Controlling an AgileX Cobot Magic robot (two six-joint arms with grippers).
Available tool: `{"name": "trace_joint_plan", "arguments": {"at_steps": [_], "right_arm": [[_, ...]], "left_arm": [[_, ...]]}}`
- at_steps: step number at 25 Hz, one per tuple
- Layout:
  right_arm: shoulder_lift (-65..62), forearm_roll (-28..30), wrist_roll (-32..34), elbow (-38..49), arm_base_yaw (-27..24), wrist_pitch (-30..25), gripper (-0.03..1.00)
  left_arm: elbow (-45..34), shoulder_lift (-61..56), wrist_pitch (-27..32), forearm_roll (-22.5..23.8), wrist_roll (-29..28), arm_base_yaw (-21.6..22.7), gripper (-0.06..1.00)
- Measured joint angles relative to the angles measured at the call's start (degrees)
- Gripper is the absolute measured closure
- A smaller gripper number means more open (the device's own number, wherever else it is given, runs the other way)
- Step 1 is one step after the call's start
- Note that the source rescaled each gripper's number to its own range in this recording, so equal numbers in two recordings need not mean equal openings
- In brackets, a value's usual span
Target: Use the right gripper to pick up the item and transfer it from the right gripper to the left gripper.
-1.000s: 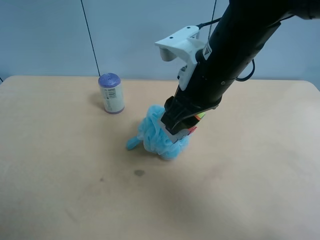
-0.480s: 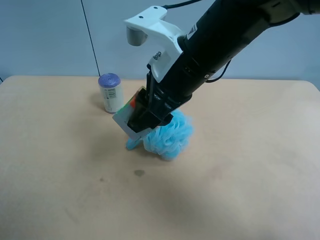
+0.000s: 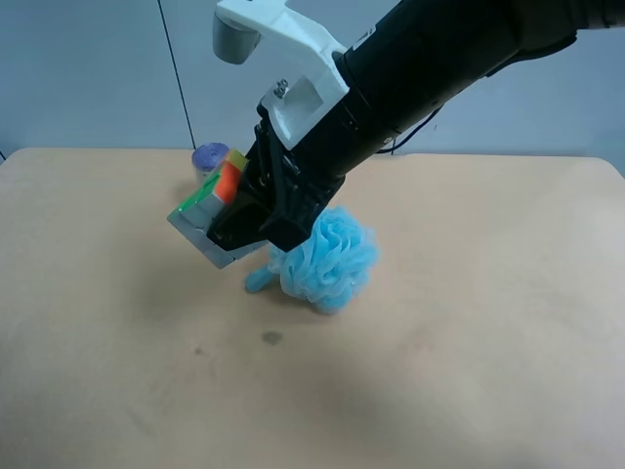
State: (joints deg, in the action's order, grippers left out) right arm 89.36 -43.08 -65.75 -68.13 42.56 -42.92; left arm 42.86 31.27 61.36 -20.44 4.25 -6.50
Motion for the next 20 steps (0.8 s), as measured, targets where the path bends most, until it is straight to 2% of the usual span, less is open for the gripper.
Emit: {"name": "trace_joint_plan", "arguments": {"at_steps": [3, 7, 14, 20], "right_arm": [[0.00, 0.02, -1.18, 0.00, 1.48, 1.10, 0.97], [0.00, 2.91, -1.60, 0.00, 6.31, 4.96, 0.97], [0.00, 4.50, -2.23, 0.00, 8.30, 10.31, 0.97], [0.00, 4.39, -3.98, 0.00, 8.34, 11.47, 0.97]], "left_arm": [[4.80, 8.31, 2.23, -4.81, 2.71, 0.00, -0.05], [9.96, 17.14, 5.39, -9.04, 5.16, 0.00, -0.05], [11.75, 24.94, 5.29, -10.35, 5.68, -5.12, -0.05], [11.75, 29.79, 1.00, -11.59, 5.80, -7.96, -0.05]]}}
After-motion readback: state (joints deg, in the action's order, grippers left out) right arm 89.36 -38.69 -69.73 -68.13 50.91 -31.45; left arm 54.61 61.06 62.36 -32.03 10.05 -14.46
